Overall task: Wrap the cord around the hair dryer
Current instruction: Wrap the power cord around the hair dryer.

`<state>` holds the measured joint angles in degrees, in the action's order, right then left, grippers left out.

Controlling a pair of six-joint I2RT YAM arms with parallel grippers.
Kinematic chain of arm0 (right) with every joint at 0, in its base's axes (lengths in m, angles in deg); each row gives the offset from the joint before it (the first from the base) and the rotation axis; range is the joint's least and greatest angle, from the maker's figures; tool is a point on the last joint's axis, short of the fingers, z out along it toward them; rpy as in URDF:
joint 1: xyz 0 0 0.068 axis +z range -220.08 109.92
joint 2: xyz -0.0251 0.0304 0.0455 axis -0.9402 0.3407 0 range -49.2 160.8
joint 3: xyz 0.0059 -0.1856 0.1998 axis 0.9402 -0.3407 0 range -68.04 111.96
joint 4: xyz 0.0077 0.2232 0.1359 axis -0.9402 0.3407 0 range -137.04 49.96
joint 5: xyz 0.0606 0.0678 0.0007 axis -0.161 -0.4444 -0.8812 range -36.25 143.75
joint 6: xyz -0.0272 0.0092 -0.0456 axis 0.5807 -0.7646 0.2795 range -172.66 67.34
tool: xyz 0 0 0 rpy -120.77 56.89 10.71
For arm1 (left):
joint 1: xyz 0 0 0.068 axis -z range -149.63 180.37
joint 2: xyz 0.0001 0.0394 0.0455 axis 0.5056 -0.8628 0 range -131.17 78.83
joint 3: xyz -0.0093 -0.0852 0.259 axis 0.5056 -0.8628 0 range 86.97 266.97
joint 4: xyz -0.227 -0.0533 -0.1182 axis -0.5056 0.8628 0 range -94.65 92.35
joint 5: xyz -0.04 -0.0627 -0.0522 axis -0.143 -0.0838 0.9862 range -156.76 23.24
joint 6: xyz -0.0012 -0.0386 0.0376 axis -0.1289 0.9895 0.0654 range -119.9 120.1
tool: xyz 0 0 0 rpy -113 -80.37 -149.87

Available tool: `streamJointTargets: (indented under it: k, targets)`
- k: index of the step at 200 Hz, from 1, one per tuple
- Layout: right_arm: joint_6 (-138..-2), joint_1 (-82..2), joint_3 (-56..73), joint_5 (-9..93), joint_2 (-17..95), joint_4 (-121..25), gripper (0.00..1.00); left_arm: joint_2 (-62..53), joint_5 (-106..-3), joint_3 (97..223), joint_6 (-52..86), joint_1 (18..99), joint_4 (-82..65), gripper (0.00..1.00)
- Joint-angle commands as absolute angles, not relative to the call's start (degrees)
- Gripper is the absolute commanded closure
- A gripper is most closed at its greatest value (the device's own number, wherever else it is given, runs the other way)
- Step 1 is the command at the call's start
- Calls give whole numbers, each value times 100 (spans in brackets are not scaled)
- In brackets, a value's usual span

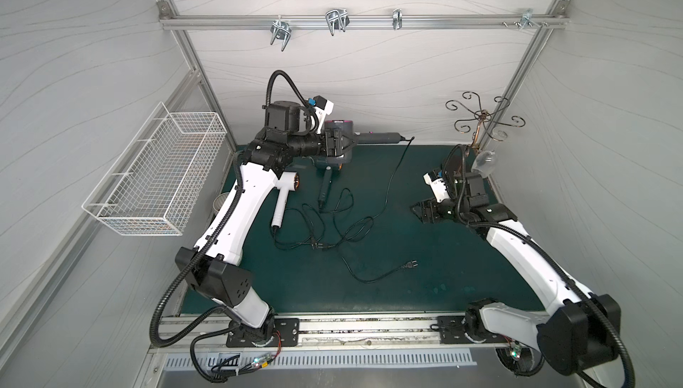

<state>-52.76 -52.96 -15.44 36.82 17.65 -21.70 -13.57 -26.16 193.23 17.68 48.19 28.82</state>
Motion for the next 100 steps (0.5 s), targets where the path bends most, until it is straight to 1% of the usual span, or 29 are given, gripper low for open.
streamJointTargets:
  k: [1,29,46,77,100]
  targets:
    - [-5887,-5321,-1740,3758,1907,-2684,18,-1410,-2329,19923,2041,4847,2011,100]
    - [-6665,-5291,-2055,3466,2293,-3500,18,-1536,-2264,20205,2145,4847,1929,100]
    - [-7112,-5188,-2266,3378,2540,-4259,18,-1545,-2247,20262,2196,4847,1865,100]
    - [-7763,-4832,-2410,3605,3130,-5280,18,-1517,-2248,20277,2205,4847,1861,100]
    - [-8299,-4646,-2672,3667,3571,-6501,18,-1486,-2264,20284,2207,4847,1860,100]
